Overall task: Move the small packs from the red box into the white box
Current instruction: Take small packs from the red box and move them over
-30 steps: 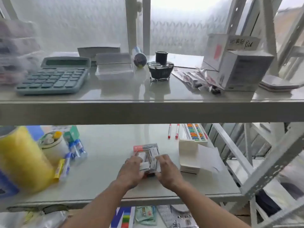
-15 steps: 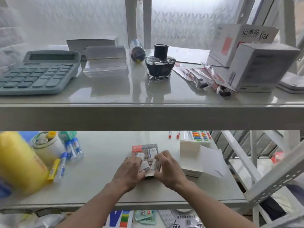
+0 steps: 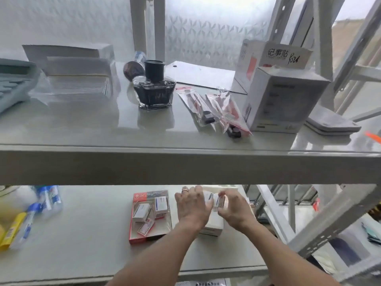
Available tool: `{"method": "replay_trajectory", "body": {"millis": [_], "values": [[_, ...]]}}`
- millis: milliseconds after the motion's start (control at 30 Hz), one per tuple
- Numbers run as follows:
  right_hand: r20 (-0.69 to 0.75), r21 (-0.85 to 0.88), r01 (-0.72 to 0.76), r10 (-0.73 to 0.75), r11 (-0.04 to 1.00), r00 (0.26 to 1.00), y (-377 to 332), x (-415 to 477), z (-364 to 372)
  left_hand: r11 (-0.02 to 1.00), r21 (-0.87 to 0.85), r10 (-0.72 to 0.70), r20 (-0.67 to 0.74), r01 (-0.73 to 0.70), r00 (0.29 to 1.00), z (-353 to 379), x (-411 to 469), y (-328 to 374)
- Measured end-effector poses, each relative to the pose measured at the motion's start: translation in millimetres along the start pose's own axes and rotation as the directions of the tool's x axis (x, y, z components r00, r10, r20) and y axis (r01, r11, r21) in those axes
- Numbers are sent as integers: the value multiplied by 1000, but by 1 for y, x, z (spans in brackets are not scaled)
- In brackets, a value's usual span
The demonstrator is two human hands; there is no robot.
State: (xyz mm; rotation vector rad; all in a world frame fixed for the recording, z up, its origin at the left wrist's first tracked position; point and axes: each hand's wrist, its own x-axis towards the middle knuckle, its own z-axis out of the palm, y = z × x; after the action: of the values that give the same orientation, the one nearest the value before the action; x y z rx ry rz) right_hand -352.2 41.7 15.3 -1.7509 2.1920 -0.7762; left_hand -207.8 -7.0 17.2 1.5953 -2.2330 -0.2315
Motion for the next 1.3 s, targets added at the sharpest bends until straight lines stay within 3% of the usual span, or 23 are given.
{"method": "replay_trajectory", "body": {"millis": [200, 333, 400, 467, 600, 733, 900, 1033, 1167, 1300], "values": [[85, -209, 84, -67, 974, 994, 8, 12, 17, 994, 111, -23, 66, 15, 998, 20, 7, 4], [-55, -134, 106, -114, 985, 992, 2, 6, 21, 987, -144, 57, -50, -63, 997, 10, -1, -12], [-131, -65, 162, -169, 985, 977, -14, 2, 26, 958, -278, 35, -126, -69, 991, -7, -5, -42], [-115, -28, 246, -247, 969, 962, -41, -2, 39, 954, -300, -25, -132, -16, 991, -22, -9, -85], [18, 3, 366, -366, 930, 930, -100, 5, 77, 989, -123, -74, 62, 81, 995, -46, -7, -170], [238, -181, 398, -353, 899, 905, -138, 18, 104, 997, 53, 35, 278, -51, 960, -52, -7, -201], [243, -292, 370, -306, 882, 921, -143, 21, 120, 987, 96, 91, 315, -127, 945, -44, -1, -205], [137, -174, 348, -328, 921, 935, -136, 12, 106, 980, 115, 119, 307, -161, 944, -47, 0, -204], [-28, 24, 214, -213, 977, 977, -95, -4, 55, 983, -98, 170, 206, -153, 964, -53, 5, -166], [12, -45, 139, -139, 989, 990, -39, -14, 13, 934, -249, 318, 249, -256, 915, -41, 8, -92]]}}
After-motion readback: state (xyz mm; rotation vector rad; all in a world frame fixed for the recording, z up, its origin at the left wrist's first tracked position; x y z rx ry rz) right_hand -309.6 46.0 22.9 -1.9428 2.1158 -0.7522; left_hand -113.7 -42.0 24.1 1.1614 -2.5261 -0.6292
